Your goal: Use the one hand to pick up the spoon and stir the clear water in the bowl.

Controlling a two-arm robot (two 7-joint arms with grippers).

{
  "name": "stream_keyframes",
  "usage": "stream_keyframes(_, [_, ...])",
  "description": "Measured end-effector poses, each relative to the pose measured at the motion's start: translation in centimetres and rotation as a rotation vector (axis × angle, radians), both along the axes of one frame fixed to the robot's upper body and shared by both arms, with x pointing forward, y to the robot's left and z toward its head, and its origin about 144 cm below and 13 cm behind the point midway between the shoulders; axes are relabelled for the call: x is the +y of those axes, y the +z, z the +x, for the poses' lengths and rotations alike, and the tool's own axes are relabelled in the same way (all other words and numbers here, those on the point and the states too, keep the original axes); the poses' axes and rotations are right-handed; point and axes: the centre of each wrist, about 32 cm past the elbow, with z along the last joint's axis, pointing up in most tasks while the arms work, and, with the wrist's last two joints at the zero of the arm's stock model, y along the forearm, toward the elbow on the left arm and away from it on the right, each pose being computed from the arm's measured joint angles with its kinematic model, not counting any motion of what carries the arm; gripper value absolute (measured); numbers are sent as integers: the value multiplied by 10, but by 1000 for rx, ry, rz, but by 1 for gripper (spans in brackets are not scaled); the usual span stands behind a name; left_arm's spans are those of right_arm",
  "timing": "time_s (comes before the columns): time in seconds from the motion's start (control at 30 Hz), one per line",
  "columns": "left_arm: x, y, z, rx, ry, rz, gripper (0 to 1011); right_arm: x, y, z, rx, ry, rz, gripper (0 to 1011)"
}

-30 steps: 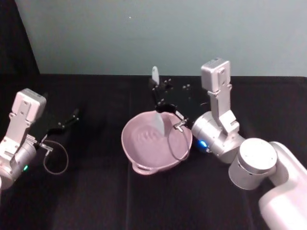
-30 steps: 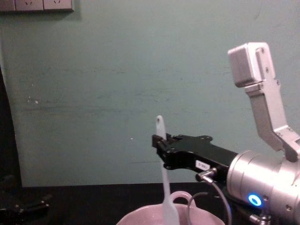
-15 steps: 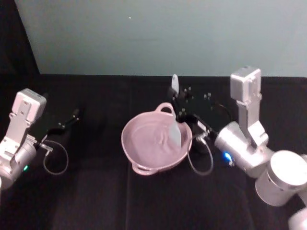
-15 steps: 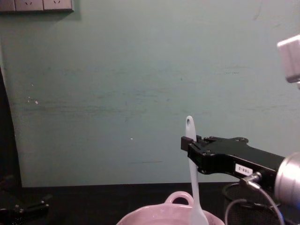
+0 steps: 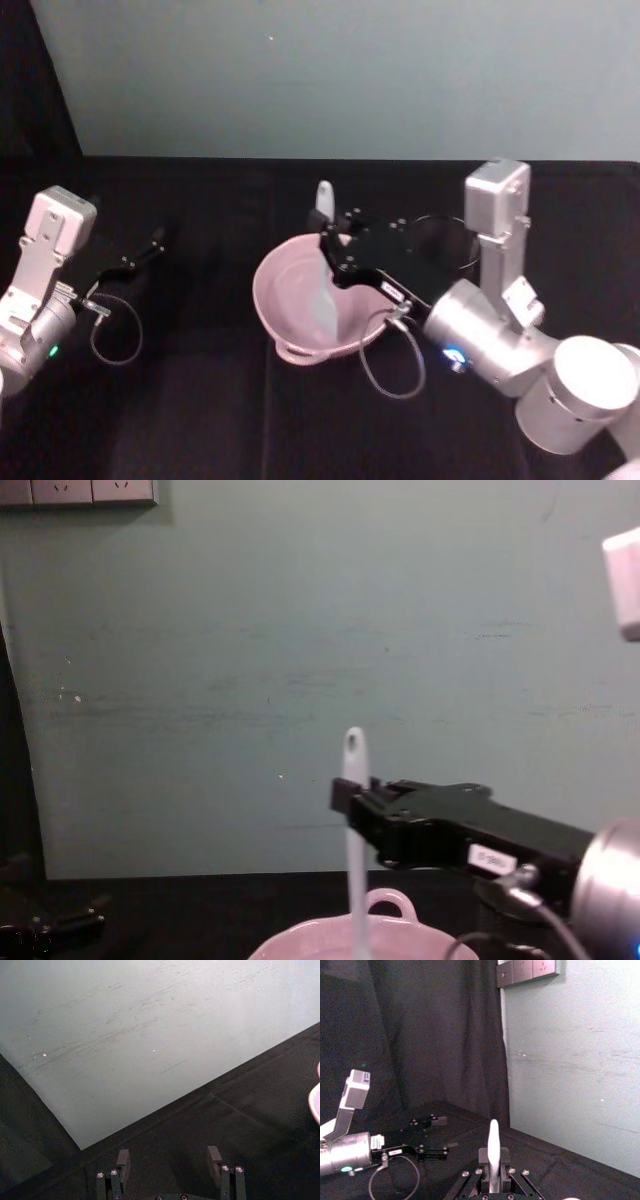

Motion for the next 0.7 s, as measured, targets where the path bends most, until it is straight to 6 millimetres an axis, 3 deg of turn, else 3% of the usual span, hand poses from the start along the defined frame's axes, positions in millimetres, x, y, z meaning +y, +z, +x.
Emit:
stream_keyframes(0.43, [0, 0, 0, 0, 0, 0, 1011, 34, -14, 31, -44, -16, 16, 125])
stream_keyframes(0.7, [0, 0, 0, 0, 0, 0, 1011, 32, -17, 50, -88, -126, -4, 125])
